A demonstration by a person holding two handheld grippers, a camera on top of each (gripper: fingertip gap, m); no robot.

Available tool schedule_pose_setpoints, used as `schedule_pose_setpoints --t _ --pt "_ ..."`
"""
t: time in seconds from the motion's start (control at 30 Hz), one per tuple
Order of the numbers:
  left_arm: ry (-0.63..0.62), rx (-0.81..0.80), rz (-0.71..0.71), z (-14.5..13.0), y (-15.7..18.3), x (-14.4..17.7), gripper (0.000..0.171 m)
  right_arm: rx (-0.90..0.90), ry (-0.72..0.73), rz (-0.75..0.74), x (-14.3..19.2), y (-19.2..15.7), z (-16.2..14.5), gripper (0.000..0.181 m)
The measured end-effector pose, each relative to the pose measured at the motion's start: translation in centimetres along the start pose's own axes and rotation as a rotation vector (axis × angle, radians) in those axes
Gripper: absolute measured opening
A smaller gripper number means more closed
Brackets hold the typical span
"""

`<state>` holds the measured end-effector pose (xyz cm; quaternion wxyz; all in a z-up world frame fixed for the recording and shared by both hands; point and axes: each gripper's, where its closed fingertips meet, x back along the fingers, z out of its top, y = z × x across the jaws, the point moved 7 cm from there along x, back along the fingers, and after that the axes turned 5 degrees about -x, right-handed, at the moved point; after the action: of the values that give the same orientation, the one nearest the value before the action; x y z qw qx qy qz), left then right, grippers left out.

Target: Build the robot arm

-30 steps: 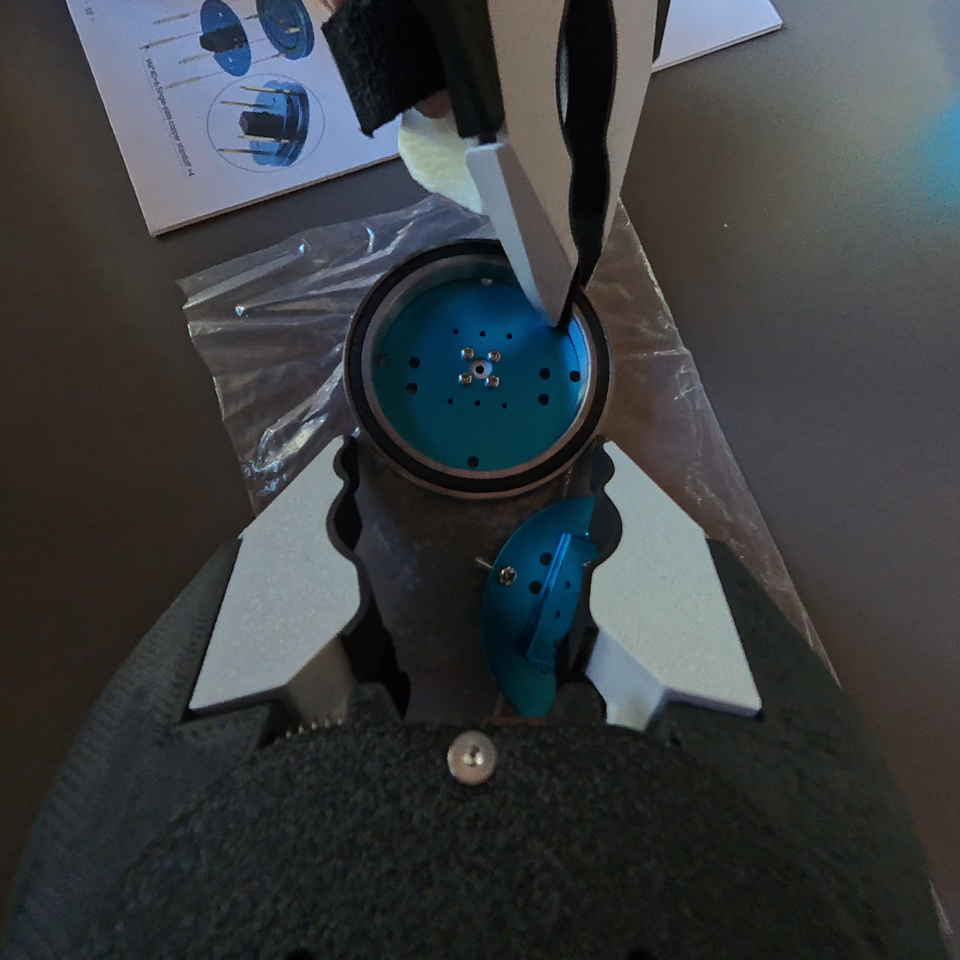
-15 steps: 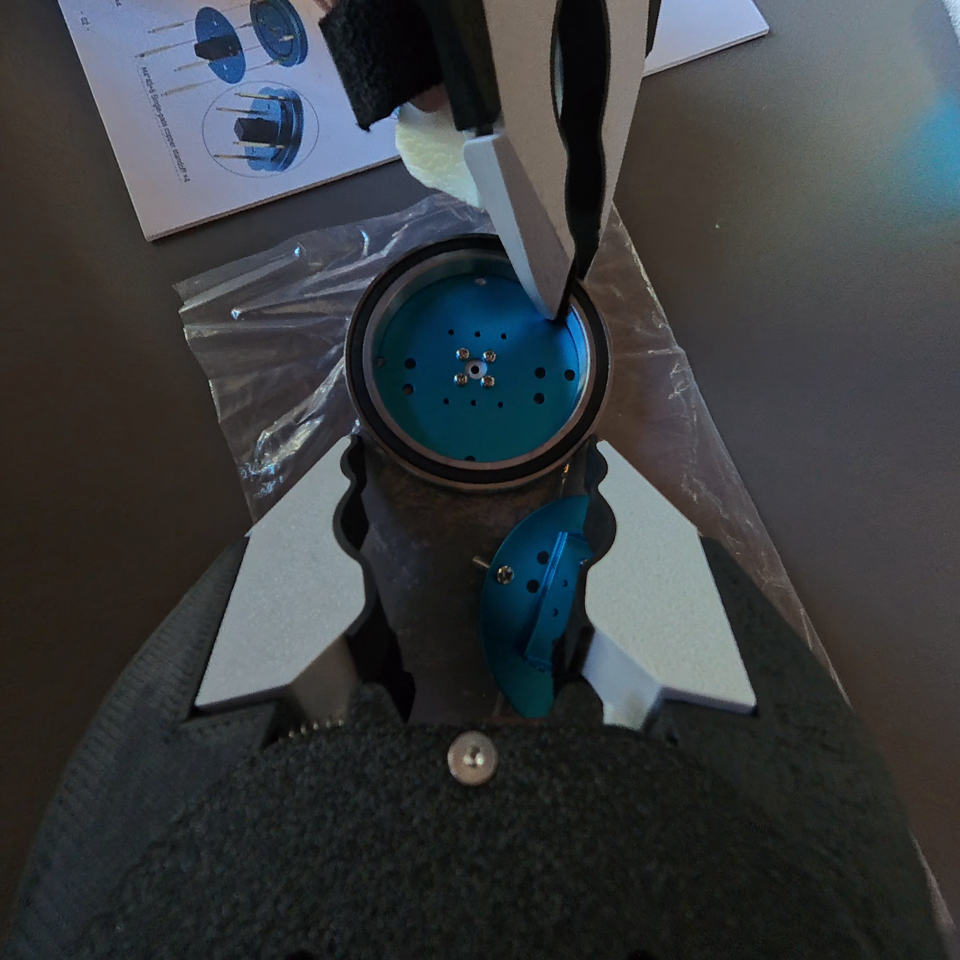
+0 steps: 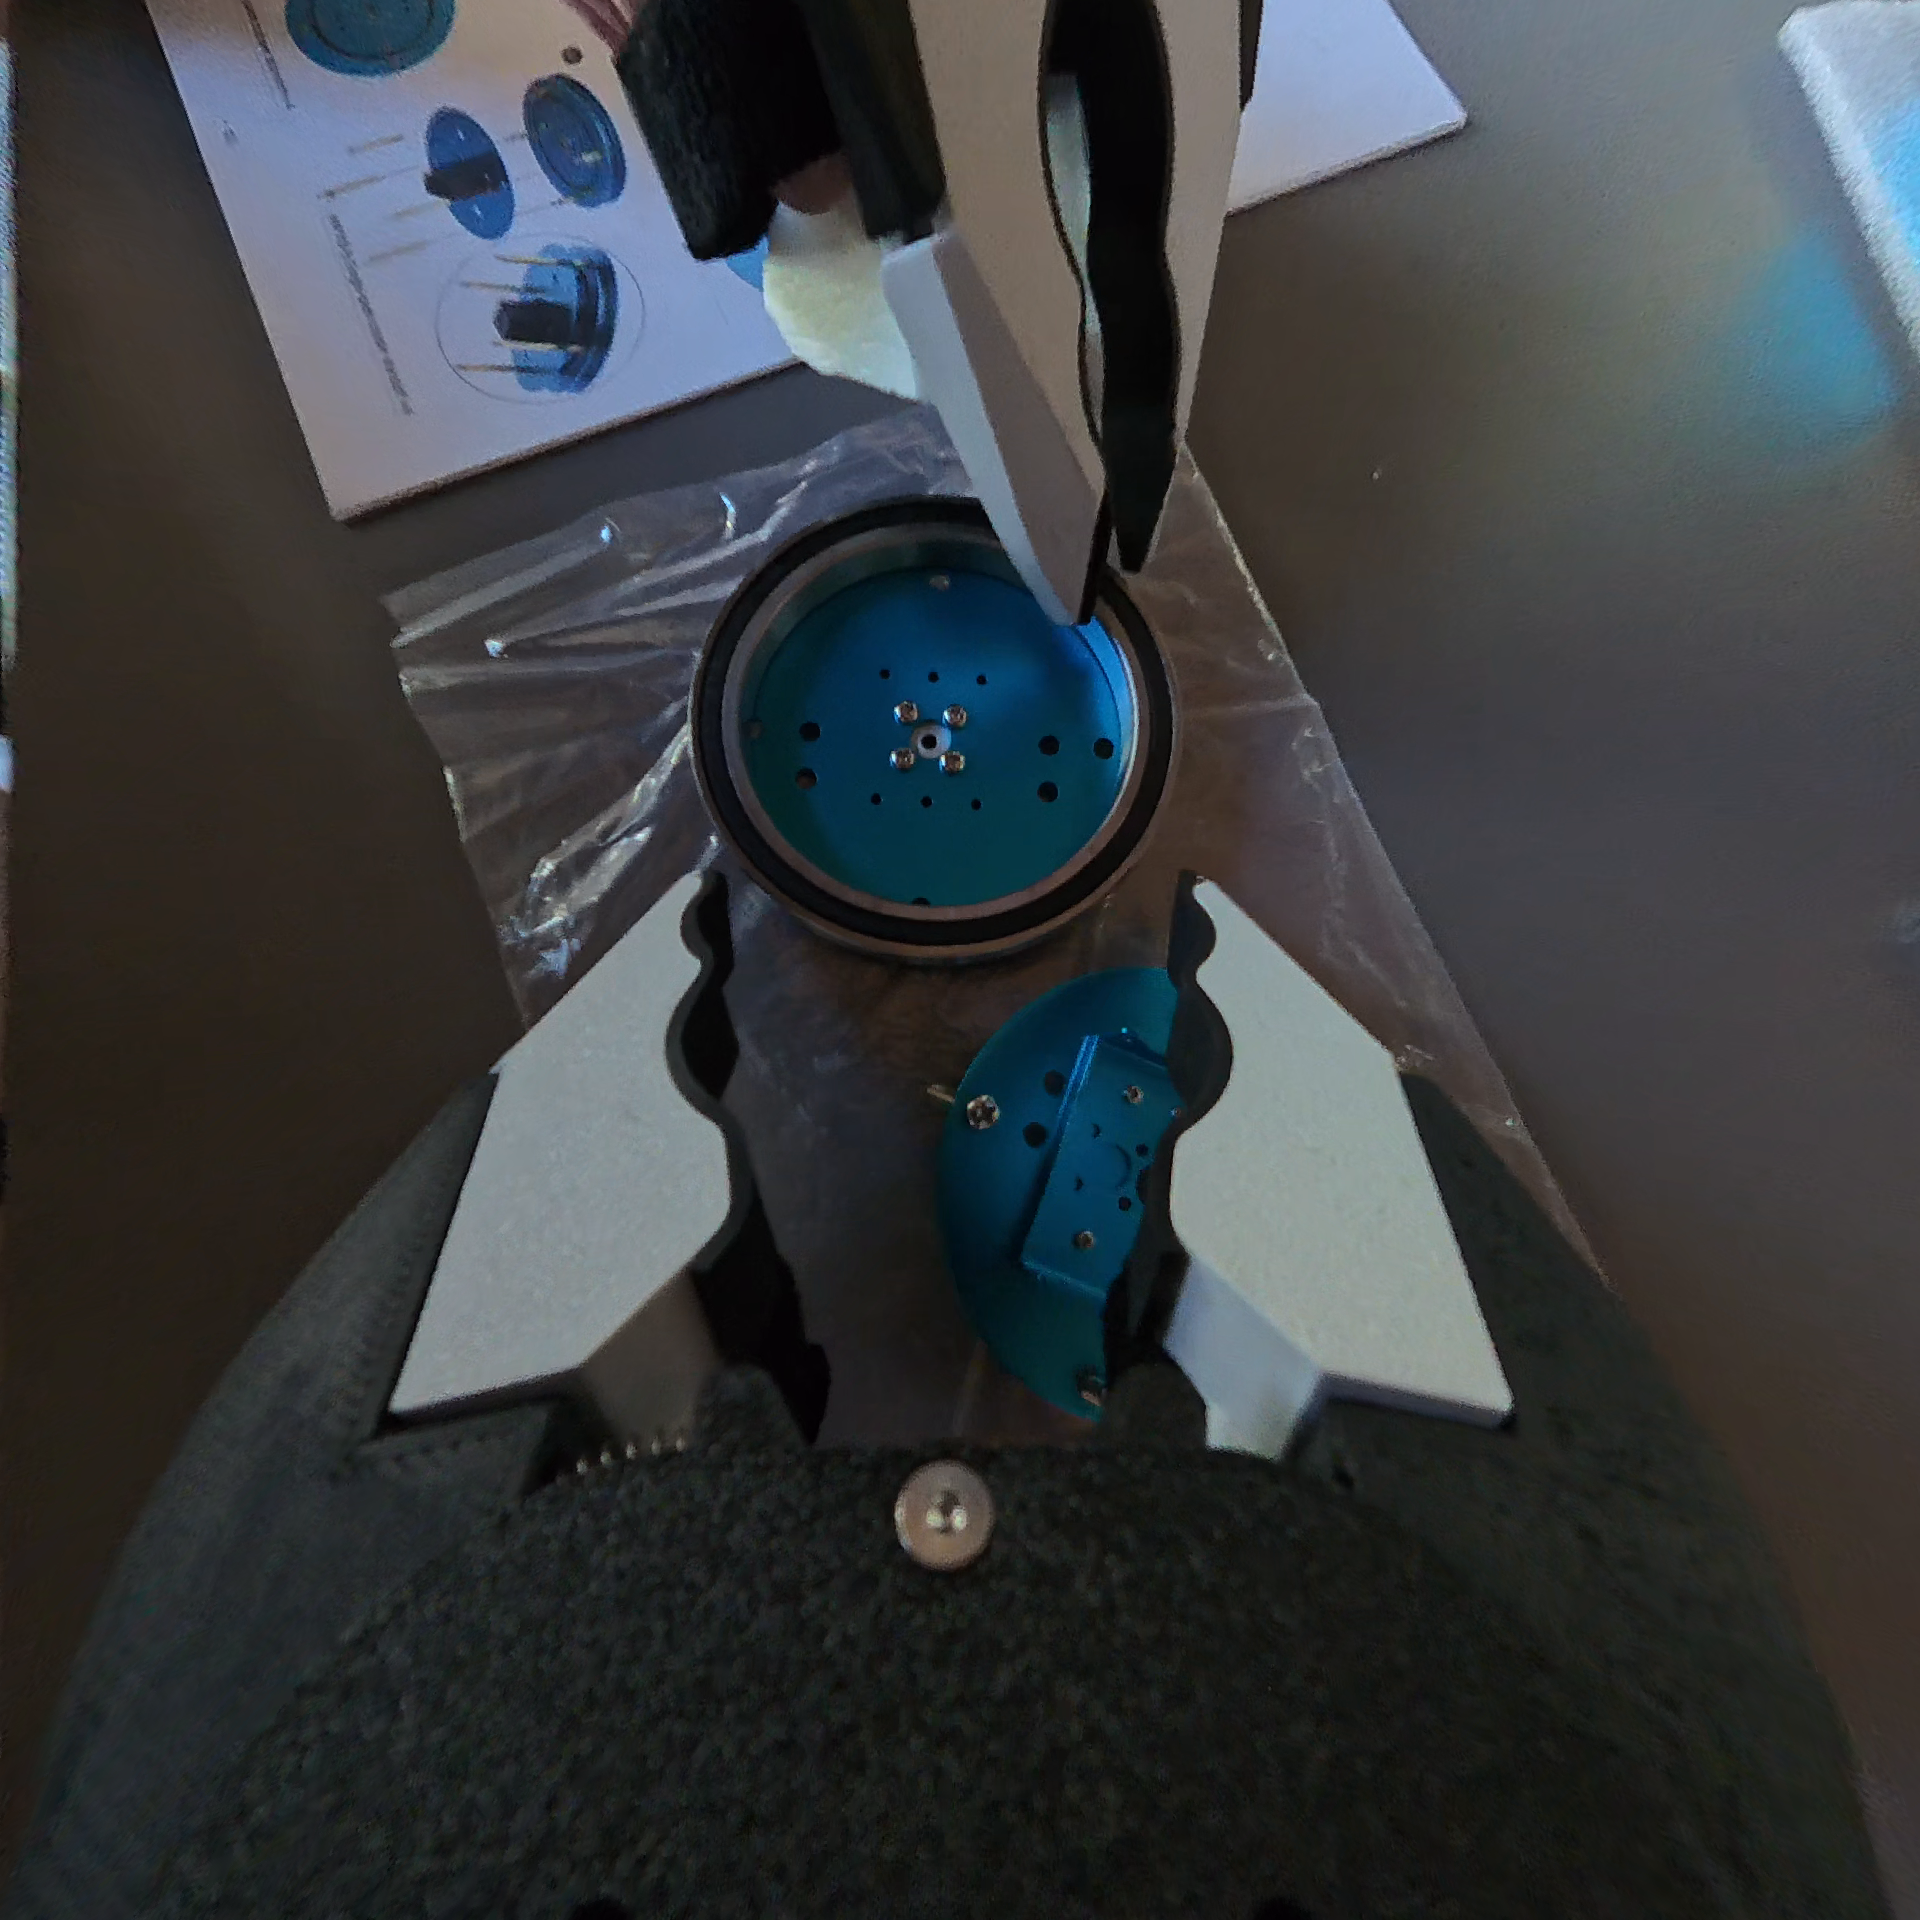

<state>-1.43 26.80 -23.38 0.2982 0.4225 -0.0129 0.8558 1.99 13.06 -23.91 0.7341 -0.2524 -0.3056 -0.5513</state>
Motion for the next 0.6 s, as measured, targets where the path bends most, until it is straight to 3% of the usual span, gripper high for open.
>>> schedule_pose_setpoints --t 0.13,0.3,0.43,0.53,0.6 --pt "0.018 -0.025 0.012 0.2 0.0 0.5 0.021 -0.001 0.051 0.004 2.2 0.5 0.4 0.082" --pt "0.139 -0.116 0.063 1.4 1.2 2.7 0.024 -0.029 0.065 -0.109 6.6 2.9 -2.6 0.056" --pt "0.231 -0.178 0.088 1.2 4.3 4.5 0.026 -0.14 0.039 -0.117 6.7 2.9 -5.6 0.061" --pt "0.287 -0.154 0.123 0.5 6.3 5.3 0.026 -0.205 0.13 -0.056 7.0 1.9 -6.0 0.063" --pt "0.336 -0.113 0.152 -0.1 7.1 5.7 0.026 -0.15 0.173 -0.108 7.0 1.1 -5.9 0.058"
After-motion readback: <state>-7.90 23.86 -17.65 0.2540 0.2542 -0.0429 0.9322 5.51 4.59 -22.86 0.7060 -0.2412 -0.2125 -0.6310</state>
